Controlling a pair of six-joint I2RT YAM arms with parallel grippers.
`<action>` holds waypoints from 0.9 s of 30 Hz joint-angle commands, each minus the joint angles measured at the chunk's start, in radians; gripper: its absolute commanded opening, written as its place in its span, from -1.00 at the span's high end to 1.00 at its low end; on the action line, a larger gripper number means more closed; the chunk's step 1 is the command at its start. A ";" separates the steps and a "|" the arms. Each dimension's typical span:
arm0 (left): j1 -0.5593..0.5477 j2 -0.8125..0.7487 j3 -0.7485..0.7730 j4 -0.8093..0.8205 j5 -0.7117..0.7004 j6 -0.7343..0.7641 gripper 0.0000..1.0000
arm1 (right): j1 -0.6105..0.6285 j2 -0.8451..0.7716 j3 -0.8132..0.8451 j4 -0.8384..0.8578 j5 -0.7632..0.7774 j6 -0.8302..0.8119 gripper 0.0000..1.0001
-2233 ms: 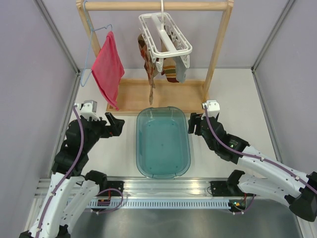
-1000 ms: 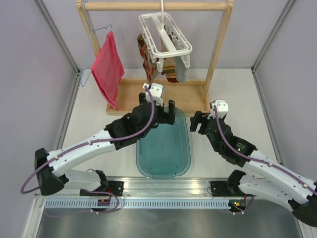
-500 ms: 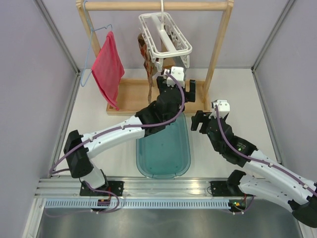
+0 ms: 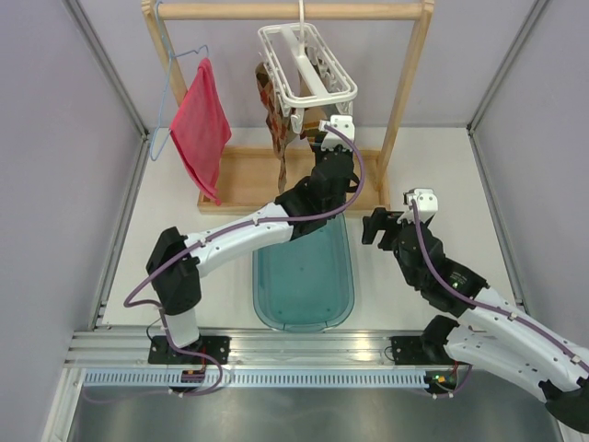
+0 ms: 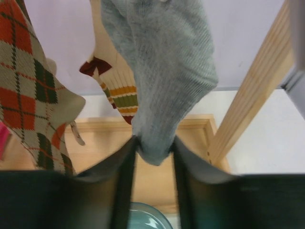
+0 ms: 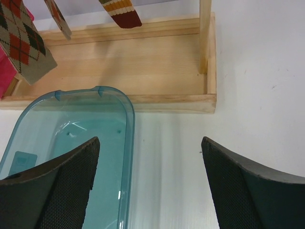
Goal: Remove the socks clipped to the hanger
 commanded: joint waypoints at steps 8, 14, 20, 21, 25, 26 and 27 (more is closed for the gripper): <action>0.024 -0.027 0.008 0.066 -0.049 0.071 0.95 | -0.019 -0.012 -0.012 0.012 -0.021 -0.025 -0.82; 0.024 -0.134 -0.090 0.049 -0.020 0.060 0.95 | -0.022 0.011 -0.002 0.031 -0.032 -0.040 -0.82; 0.025 -0.259 -0.170 -0.052 0.051 0.019 0.95 | -0.027 0.095 0.068 0.118 -0.107 -0.112 -0.83; 0.025 -0.266 -0.161 -0.070 0.065 0.022 0.95 | -0.028 0.113 0.086 0.124 -0.122 -0.123 -0.82; 0.025 -0.299 -0.136 -0.146 0.097 0.025 0.95 | -0.030 0.217 0.186 0.175 -0.217 -0.184 -0.82; 0.027 -0.305 -0.130 -0.159 0.102 0.023 0.95 | -0.033 0.233 0.224 0.184 -0.257 -0.190 -0.82; 0.029 -0.312 -0.120 -0.198 0.115 0.012 0.95 | -0.034 0.248 0.243 0.193 -0.274 -0.198 -0.82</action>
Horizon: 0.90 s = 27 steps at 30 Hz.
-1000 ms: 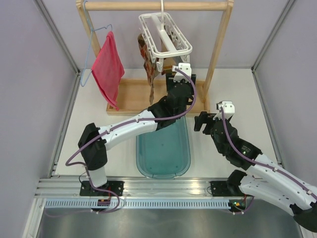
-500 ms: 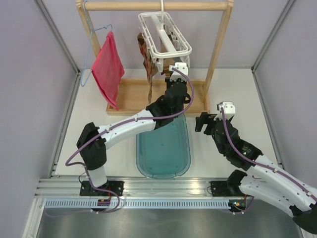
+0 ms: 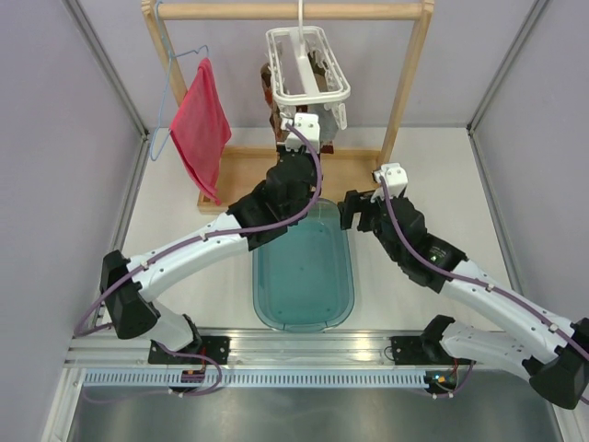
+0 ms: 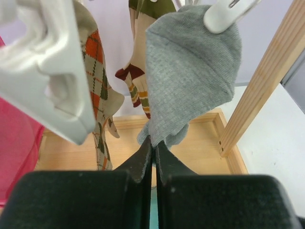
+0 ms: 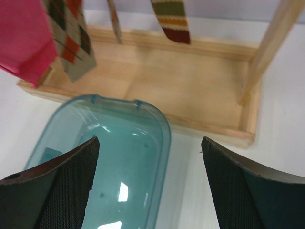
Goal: Remove the socks clipped to the hanger
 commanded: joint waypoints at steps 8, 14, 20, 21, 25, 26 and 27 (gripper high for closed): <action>0.050 -0.064 0.058 -0.233 0.175 -0.111 0.95 | -0.086 0.099 0.244 0.197 -0.280 -0.087 -0.82; 0.051 -0.088 0.030 -0.249 0.254 -0.122 0.95 | -0.165 0.134 0.317 0.200 -0.334 -0.086 -0.81; 0.060 -0.093 0.049 -0.289 0.306 -0.109 0.95 | -0.196 0.216 0.389 0.231 -0.338 -0.115 -0.80; 0.062 -0.101 0.046 -0.292 0.310 -0.108 0.95 | -0.201 0.232 0.394 0.243 -0.340 -0.112 -0.80; 0.079 -0.116 0.035 -0.302 0.327 -0.112 0.95 | -0.202 0.257 0.426 0.283 -0.349 -0.086 -0.79; 0.085 -0.119 0.024 -0.302 0.333 -0.114 0.95 | -0.204 0.263 0.432 0.288 -0.353 -0.072 -0.79; 0.087 -0.125 0.020 -0.300 0.343 -0.117 0.95 | -0.202 0.274 0.440 0.291 -0.360 -0.067 -0.79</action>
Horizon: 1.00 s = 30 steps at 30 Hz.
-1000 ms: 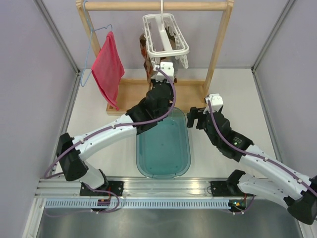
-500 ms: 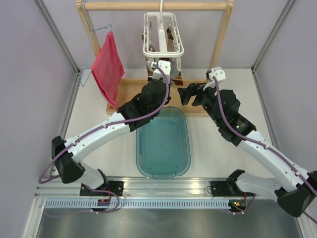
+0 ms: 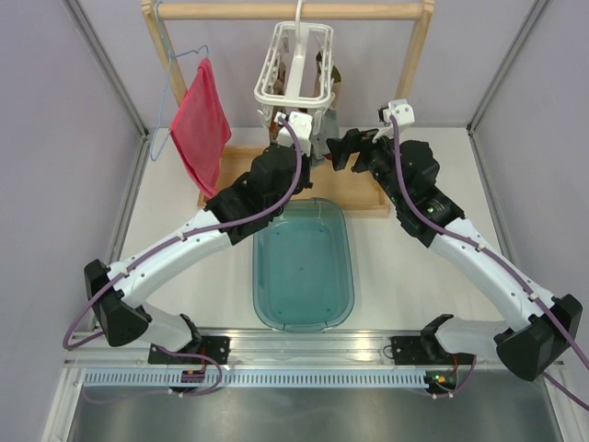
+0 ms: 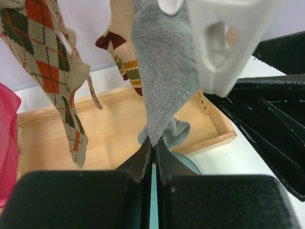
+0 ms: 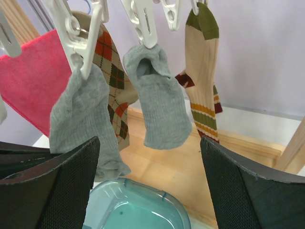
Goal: Remove the socks clipped to the hanger
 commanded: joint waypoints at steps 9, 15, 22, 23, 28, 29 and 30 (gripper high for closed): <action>0.024 -0.040 0.007 -0.022 0.079 -0.006 0.95 | 0.001 0.043 0.128 0.065 -0.020 0.042 -0.75; 0.047 -0.042 -0.007 -0.024 0.122 -0.027 0.95 | 0.015 0.086 0.154 0.065 -0.015 0.037 -0.70; 0.085 -0.032 -0.010 -0.022 0.170 -0.053 0.95 | 0.140 0.138 0.204 0.060 0.110 -0.027 -0.66; 0.091 -0.031 -0.012 -0.021 0.179 -0.061 0.95 | 0.148 0.141 0.209 0.060 0.118 -0.032 -0.67; 0.098 -0.020 -0.016 -0.019 0.178 -0.058 0.95 | 0.190 0.142 0.207 0.060 0.192 -0.045 -0.67; 0.098 -0.019 -0.018 -0.018 0.178 -0.057 0.95 | 0.191 0.141 0.207 0.060 0.199 -0.047 -0.67; 0.099 -0.017 -0.018 -0.017 0.178 -0.057 0.95 | 0.193 0.139 0.209 0.058 0.211 -0.047 -0.67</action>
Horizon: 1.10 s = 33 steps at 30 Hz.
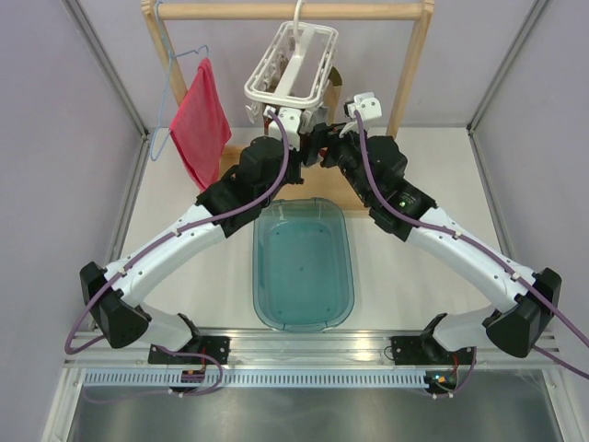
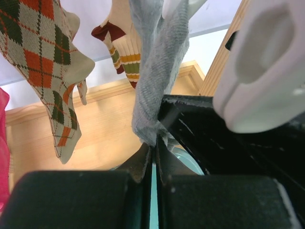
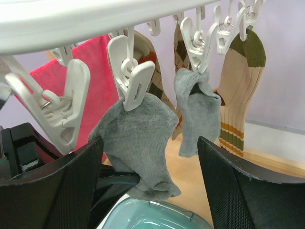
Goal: Remove the socks clipped to the hanger
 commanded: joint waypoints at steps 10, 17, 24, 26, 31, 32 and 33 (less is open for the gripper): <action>0.000 0.007 -0.014 0.013 0.015 -0.024 0.95 | 0.023 -0.050 0.049 0.017 0.110 -0.041 -0.68; 0.000 -0.008 -0.020 0.015 0.013 -0.024 0.95 | 0.022 -0.047 0.078 0.013 0.133 -0.043 -0.68; -0.001 -0.018 -0.026 0.013 0.045 -0.039 0.95 | 0.023 -0.001 0.138 0.011 0.130 -0.035 -0.68; -0.001 -0.030 -0.028 0.015 0.051 -0.046 0.95 | 0.023 0.014 0.145 0.010 0.130 -0.033 -0.69; -0.003 -0.050 -0.032 0.013 0.076 -0.056 0.95 | 0.028 0.040 0.162 0.008 0.122 -0.026 -0.68; -0.003 -0.051 -0.031 0.015 0.093 -0.059 0.95 | 0.032 0.051 0.162 0.008 0.122 -0.024 -0.68; -0.004 -0.050 -0.032 0.016 0.105 -0.062 0.95 | 0.038 0.055 0.167 0.006 0.122 -0.023 -0.68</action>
